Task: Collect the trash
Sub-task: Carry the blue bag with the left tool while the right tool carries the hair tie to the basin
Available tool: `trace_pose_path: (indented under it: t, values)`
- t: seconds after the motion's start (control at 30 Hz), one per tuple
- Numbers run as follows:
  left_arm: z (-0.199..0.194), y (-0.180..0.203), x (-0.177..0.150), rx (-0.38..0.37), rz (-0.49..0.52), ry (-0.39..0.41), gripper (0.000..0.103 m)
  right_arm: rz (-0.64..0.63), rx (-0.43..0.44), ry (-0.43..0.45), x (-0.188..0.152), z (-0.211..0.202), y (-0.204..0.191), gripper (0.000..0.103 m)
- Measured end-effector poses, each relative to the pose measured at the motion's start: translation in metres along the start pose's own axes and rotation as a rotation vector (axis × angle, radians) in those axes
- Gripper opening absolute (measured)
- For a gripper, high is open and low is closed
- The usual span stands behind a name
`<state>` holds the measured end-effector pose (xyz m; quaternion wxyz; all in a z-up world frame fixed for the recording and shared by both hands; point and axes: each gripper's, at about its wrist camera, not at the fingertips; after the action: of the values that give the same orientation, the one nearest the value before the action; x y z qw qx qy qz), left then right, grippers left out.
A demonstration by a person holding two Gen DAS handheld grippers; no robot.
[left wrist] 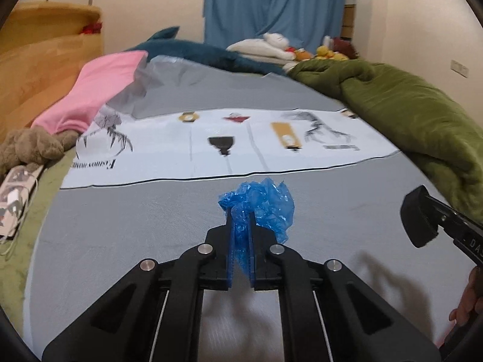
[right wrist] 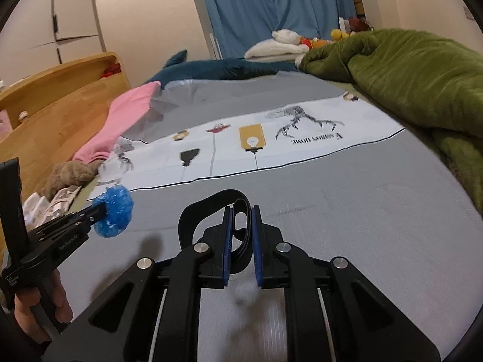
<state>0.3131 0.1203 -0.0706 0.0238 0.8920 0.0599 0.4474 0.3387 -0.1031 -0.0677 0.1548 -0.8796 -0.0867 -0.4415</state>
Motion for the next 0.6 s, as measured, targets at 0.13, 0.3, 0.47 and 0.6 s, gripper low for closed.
trace_pose_path:
  t: [0.13, 0.3, 0.47, 0.6]
  values:
    - [-0.049, 0.021, -0.011, -0.022, 0.051, 0.053, 0.007, -0.035, -0.016, 0.070, -0.007, -0.061, -0.009, 0.012]
    - [-0.103, 0.050, -0.022, -0.089, 0.074, 0.082, 0.007, -0.042, -0.039, 0.150, -0.017, -0.135, -0.008, 0.012]
    - [-0.145, 0.087, -0.035, -0.170, 0.094, 0.088, 0.007, -0.032, -0.047, 0.160, -0.038, -0.197, 0.001, 0.012]
    - [-0.171, 0.120, -0.053, -0.245, 0.079, 0.088, 0.007, -0.029, -0.074, 0.168, -0.061, -0.238, 0.013, 0.012]
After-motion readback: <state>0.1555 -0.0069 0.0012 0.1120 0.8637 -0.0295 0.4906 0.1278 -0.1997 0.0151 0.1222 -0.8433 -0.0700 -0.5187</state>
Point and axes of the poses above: each gripper's, at about its wrist camera, not at the fingertips, and z roughly the way its jaws point, y to its right, x to its top, and after that the axes turned 2 degrees about -z, right-handed
